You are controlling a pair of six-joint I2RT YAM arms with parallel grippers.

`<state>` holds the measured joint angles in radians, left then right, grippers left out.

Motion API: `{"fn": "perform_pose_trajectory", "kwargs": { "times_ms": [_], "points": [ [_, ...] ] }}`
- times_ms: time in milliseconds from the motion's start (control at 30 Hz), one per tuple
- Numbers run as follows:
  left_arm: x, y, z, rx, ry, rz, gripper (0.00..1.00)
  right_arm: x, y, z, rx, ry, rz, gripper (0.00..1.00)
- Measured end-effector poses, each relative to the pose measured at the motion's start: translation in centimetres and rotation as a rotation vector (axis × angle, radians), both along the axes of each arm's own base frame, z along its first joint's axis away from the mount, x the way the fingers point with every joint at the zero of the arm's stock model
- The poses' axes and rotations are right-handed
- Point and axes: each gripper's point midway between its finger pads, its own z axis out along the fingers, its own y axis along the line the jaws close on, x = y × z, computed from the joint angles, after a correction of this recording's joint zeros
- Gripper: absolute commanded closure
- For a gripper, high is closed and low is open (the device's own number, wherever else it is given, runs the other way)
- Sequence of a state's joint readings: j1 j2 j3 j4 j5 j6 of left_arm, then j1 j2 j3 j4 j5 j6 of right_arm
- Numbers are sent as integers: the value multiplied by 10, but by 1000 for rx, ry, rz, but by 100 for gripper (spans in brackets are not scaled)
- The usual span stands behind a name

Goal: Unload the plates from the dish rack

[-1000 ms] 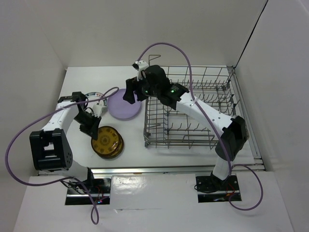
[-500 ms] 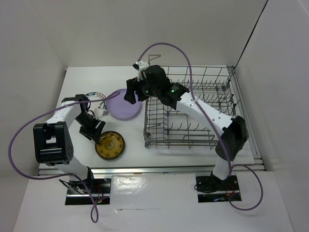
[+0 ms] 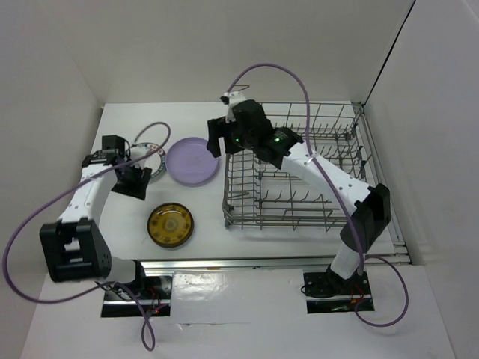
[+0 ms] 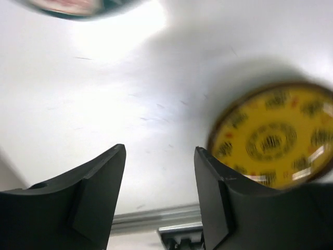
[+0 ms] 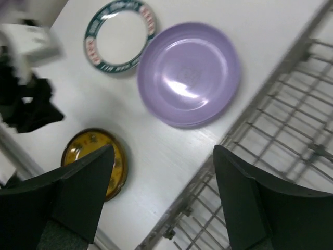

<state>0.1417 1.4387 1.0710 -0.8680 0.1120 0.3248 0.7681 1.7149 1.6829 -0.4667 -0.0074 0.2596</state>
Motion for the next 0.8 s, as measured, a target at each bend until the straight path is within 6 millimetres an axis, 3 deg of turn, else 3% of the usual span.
{"fn": "perform_pose_trajectory", "kwargs": {
  "times_ms": [67, 133, 233, 267, 333, 533, 667, 800],
  "points": [
    [16, 18, 30, 73, -154, 122, 23, 9, -28, 11, -10, -21, -100, 10],
    [26, 41, 60, 167, -272, 275, 17, 17, -76, 18, -31, -20, -241, 6],
    [41, 78, 109, 298, -432, 499, 11, 32, -177, 31, -53, -30, -522, 0],
    [41, 89, 118, 338, -462, 571, 8, 33, -216, 36, -57, -45, -634, 0],
    [33, 107, 126, 414, -480, 691, 4, 19, -267, 37, -80, -59, -790, 0],
    [-4, 132, 144, 565, -502, 909, 0, -35, -323, 51, -104, -74, -1002, 0],
    [-35, 140, 165, 630, -577, 996, 0, -57, -341, 45, -137, -40, -1081, 0],
    [-58, 141, 174, 646, -621, 1027, 0, -77, -348, 39, -130, -7, -1102, 0]
  ]
}}
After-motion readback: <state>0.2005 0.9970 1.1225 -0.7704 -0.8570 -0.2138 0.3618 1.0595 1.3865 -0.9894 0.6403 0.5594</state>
